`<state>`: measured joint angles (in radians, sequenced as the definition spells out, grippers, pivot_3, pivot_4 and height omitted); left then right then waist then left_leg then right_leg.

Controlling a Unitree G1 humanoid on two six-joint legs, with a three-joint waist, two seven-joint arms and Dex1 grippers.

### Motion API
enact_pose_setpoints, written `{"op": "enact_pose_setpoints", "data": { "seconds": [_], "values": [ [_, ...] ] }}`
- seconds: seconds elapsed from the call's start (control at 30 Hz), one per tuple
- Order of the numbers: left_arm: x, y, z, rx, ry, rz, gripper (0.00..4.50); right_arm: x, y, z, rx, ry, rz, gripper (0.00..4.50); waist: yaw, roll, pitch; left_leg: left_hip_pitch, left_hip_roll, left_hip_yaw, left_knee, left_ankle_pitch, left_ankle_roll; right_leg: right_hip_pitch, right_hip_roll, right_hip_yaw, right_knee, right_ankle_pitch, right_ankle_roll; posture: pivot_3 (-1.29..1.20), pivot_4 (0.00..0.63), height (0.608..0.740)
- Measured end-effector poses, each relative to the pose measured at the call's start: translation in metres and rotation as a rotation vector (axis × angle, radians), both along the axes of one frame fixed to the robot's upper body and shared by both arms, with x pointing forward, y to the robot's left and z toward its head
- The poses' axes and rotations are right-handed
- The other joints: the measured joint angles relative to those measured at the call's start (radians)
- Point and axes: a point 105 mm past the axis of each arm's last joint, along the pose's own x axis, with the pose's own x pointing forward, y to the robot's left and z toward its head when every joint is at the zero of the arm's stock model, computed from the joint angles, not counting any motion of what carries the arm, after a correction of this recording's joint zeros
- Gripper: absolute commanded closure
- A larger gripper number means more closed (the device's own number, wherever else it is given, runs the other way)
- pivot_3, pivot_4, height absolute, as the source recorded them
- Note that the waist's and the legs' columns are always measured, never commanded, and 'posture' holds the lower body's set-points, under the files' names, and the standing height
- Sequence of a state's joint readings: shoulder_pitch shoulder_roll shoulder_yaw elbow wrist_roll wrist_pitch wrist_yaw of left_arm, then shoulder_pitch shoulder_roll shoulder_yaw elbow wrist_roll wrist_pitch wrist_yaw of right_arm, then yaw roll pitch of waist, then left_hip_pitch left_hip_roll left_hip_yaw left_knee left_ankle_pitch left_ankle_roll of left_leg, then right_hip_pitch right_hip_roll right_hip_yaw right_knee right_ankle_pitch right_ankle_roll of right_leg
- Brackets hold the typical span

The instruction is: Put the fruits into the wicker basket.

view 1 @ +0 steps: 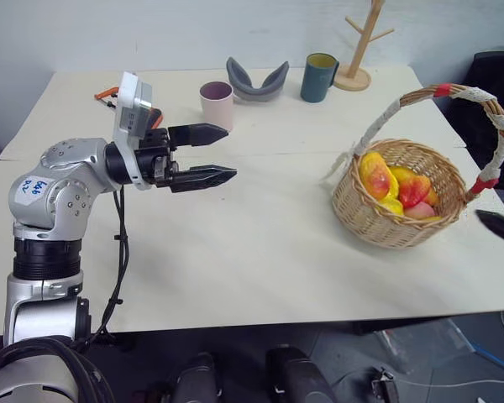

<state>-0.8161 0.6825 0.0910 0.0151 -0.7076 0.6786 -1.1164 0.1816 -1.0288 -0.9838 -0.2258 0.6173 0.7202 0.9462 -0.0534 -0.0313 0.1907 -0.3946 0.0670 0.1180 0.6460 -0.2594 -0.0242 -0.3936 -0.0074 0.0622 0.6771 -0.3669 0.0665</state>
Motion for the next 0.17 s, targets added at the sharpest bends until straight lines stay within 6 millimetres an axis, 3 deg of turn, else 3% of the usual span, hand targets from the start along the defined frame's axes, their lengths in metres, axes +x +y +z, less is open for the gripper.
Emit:
{"op": "enact_pose_setpoints", "data": {
  "seconds": [0.1,0.17],
  "values": [
    [-0.003,0.003,0.003,-0.030,0.025,-0.026,0.00,-0.032,-0.008,0.007,0.054,0.081,0.030,1.26,0.001,0.000,0.000,0.004,0.001,-0.002,-0.003,-0.002,0.000,0.007,0.001,-0.001,-0.006,0.000,0.000,0.00,0.150,0.740],
    [-0.001,0.006,0.004,-0.043,0.035,-0.022,0.00,-0.042,-0.012,0.006,0.079,0.106,0.031,1.26,0.002,-0.001,0.000,0.006,0.001,-0.004,-0.002,-0.003,0.001,0.012,0.001,-0.002,-0.011,0.000,0.001,0.00,0.150,0.740]
  ]
}}
